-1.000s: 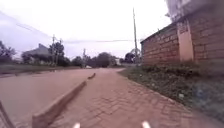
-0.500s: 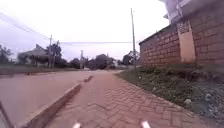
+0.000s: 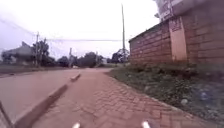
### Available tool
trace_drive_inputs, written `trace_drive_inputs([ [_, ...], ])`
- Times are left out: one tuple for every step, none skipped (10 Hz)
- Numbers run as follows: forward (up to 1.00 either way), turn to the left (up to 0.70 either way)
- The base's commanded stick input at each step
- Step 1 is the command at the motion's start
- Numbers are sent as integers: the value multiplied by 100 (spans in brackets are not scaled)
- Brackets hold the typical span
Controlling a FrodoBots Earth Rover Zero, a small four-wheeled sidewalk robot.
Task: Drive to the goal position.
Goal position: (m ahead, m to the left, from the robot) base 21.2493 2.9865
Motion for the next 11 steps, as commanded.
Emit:
trace_drive_inputs([
  [50,3],
  [50,14],
  [50,5],
  [50,0],
  [50,0],
  [50,7],
  [50,19],
  [50,18],
  [50,5],
  [50,9],
  [50,6],
])
